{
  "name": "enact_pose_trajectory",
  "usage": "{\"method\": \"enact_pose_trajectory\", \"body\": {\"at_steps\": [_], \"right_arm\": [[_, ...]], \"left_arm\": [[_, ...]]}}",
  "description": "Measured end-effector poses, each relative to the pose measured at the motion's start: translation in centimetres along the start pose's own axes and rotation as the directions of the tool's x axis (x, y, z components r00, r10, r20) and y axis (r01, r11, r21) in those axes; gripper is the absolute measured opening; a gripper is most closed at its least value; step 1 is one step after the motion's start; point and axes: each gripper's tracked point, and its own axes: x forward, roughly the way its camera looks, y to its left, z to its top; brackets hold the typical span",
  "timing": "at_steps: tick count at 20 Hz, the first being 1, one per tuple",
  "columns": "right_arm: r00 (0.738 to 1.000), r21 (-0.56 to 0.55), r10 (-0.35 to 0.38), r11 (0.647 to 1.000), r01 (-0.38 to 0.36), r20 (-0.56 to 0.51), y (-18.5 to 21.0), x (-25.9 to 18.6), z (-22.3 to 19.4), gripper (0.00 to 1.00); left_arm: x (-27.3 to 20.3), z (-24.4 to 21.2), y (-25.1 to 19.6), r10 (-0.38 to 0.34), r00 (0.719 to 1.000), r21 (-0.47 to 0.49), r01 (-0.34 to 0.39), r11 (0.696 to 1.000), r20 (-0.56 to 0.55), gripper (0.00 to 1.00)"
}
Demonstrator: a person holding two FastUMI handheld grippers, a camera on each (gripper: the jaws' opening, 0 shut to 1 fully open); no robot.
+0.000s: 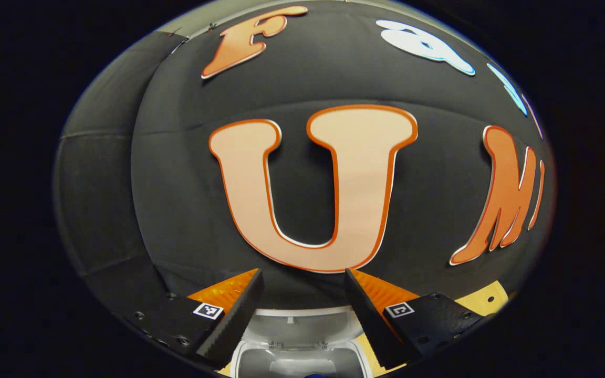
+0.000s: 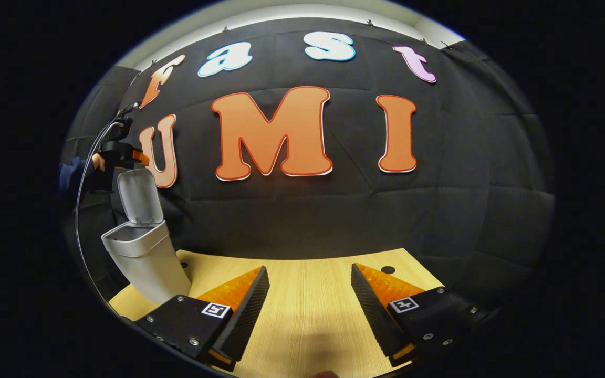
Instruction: Press the lid of the desktop garbage bin to open it, pick up the crumpled paper on the desktop and throw it into the bin, then pick up the pop can on the desktop and drop it into the bin, and finally close the garbage bin lid.
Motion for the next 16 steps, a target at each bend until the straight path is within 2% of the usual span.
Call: {"method": "enact_pose_trajectory", "body": {"at_steps": [1,4,9,13,16], "right_arm": [[1.000,-0.002,-0.003,1.000,0.003,0.003,0.0,0.0,0.1,0.94],[1.000,-0.012,0.002,1.000,-0.002,0.012,0.2,0.1,0.4,0.94],[1.000,-0.002,-0.006,1.000,0.006,0.026,0.1,0.8,0.9,0.94],[0.999,0.012,-0.022,1.000,0.022,0.025,-0.7,1.3,0.9,0.94],[0.999,0.008,-0.027,1.000,0.026,0.029,-1.1,1.3,0.8,0.94]], "left_arm": [[0.1,0.2,-0.1,-0.007,1.000,-0.005,0.007,1.000,0.020,0.97],[-1.2,-0.8,-0.4,-0.022,1.000,-0.004,0.022,1.000,-0.017,0.97],[-5.7,-2.9,-0.3,-0.031,1.000,-0.017,0.031,0.999,-0.003,0.98],[-8.5,-5.8,-0.5,-0.021,0.999,-0.022,0.021,1.000,-0.024,0.96],[-9.9,-10.1,-0.7,-0.021,0.996,-0.031,0.019,0.999,-0.083,0.96]]}}
